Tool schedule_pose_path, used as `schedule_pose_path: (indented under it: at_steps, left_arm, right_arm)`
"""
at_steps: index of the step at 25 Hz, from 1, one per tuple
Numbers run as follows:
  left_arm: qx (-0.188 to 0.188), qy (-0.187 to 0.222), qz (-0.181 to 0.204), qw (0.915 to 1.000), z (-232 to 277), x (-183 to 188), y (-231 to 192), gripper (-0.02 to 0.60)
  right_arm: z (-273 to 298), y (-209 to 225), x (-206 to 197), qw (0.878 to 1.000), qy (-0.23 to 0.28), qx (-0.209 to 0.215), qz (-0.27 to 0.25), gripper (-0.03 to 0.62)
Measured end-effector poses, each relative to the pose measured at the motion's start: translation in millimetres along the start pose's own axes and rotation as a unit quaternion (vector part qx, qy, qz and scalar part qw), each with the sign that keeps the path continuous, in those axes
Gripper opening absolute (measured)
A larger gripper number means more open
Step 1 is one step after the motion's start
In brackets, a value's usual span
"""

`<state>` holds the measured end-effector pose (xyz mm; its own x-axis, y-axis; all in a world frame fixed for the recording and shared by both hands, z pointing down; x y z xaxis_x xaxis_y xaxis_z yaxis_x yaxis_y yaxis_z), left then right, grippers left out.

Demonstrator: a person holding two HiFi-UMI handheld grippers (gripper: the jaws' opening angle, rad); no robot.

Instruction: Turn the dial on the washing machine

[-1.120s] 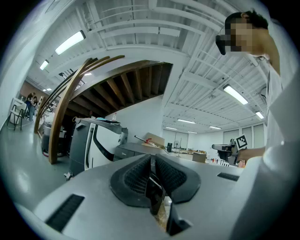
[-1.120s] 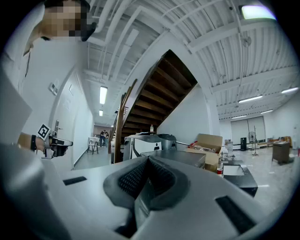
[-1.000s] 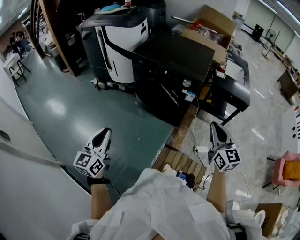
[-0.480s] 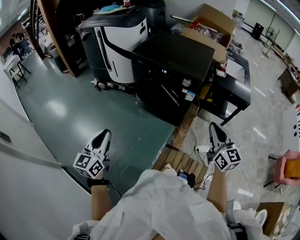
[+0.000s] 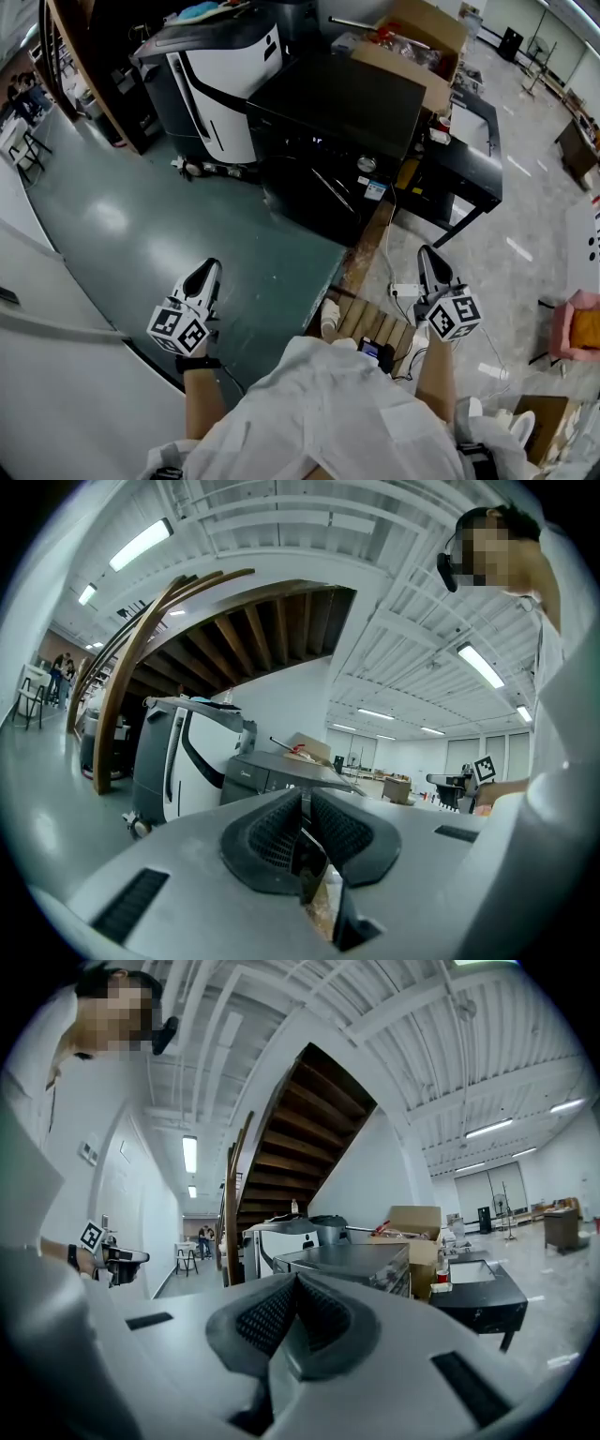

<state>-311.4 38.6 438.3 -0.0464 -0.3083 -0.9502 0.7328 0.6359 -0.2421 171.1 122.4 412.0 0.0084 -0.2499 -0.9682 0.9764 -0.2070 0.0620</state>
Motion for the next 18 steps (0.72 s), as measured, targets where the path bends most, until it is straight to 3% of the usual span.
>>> schedule_pose_path:
  at_steps: [7,14,18]
  left_arm:
    - [-0.003,-0.013,0.001,0.9999,86.4,25.8,-16.0,0.037]
    - [-0.011,-0.014,0.009,0.9998,174.9,57.2,-17.4,0.037]
    - [-0.010,-0.006,0.015,0.9998,211.5,71.3,-13.0,0.037]
  right_arm:
    - [81.4,46.8,18.0,0.999,-0.023,0.019,-0.016,0.005]
    - [172.5,85.4,22.2,0.994,-0.080,0.069,-0.037,0.091]
    - [221.6,94.8,17.4,0.982,-0.127,0.103,-0.096,0.135]
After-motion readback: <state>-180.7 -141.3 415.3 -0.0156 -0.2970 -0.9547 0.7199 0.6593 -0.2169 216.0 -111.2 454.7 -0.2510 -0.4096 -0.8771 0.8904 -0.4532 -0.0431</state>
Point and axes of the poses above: the fingertips, and each gripper's own axes: z forward along the fingers, y to its right, x out of its top, the point moved 6 cm from there along -z, backward along the fingers, and after that the axes turned 8 degrees about -y, right-handed, at the moved point
